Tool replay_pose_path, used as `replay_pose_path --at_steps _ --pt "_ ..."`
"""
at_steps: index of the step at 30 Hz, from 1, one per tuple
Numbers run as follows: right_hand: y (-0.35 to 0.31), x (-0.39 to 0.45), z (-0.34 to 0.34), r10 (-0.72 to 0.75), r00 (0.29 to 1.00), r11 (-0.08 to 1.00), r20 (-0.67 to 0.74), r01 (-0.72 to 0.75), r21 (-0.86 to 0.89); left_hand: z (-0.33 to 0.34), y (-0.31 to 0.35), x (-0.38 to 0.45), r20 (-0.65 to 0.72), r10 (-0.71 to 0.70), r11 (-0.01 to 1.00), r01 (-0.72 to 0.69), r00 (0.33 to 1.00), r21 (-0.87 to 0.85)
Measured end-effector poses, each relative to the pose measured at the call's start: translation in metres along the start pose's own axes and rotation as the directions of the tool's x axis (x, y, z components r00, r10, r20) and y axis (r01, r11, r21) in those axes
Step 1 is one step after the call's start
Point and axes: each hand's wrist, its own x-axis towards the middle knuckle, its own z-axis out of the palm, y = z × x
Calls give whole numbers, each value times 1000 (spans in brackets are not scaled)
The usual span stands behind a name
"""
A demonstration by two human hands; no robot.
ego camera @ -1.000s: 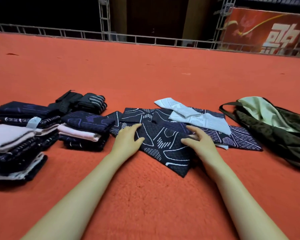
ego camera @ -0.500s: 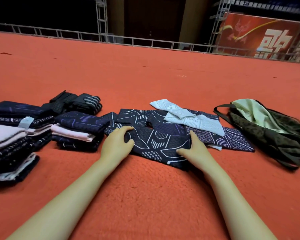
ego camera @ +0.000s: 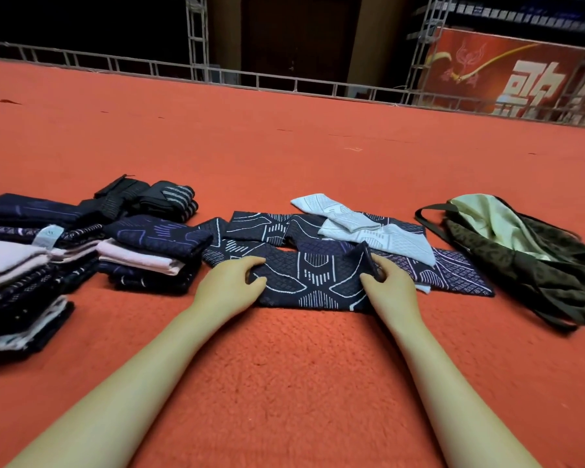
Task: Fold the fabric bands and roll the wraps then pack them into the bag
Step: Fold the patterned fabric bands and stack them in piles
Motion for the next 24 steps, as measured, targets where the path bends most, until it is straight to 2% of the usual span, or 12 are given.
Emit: replay_pose_path --at_steps 2,4,6,9,11,16,20,22,24 --pt "-4 -2 2 -27 999 999 -48 28 28 0 0 1 0 1 1000 -1 1000 -14" --pt "-10 -4 7 -23 997 989 -70 33 143 1 0 2 1 -6 1000 6 1000 -23" --pt "-17 -7 15 -36 998 961 -47 47 273 1 -1 2 -6 -8 1000 8 1000 -29" --pt "-26 -13 28 -111 994 946 -16 111 305 3 -1 3 -17 -2 999 1 1000 -32" --pt "-30 -17 36 -172 985 949 20 160 273 3 -1 3 -14 -4 999 3 1000 -32" --pt "-29 -22 45 -292 931 950 218 256 177 3 -1 3 1 -13 1000 13 1000 -27" --pt "-18 -17 43 -415 888 888 200 443 -122 5 -1 2 -4 16 1000 -16 1000 2" --pt "-16 -15 41 -350 916 903 196 385 -191 8 0 0 -37 57 997 -55 998 58" --pt "-15 -14 40 -275 926 926 260 327 -188 9 2 -2 -124 108 991 -97 986 92"
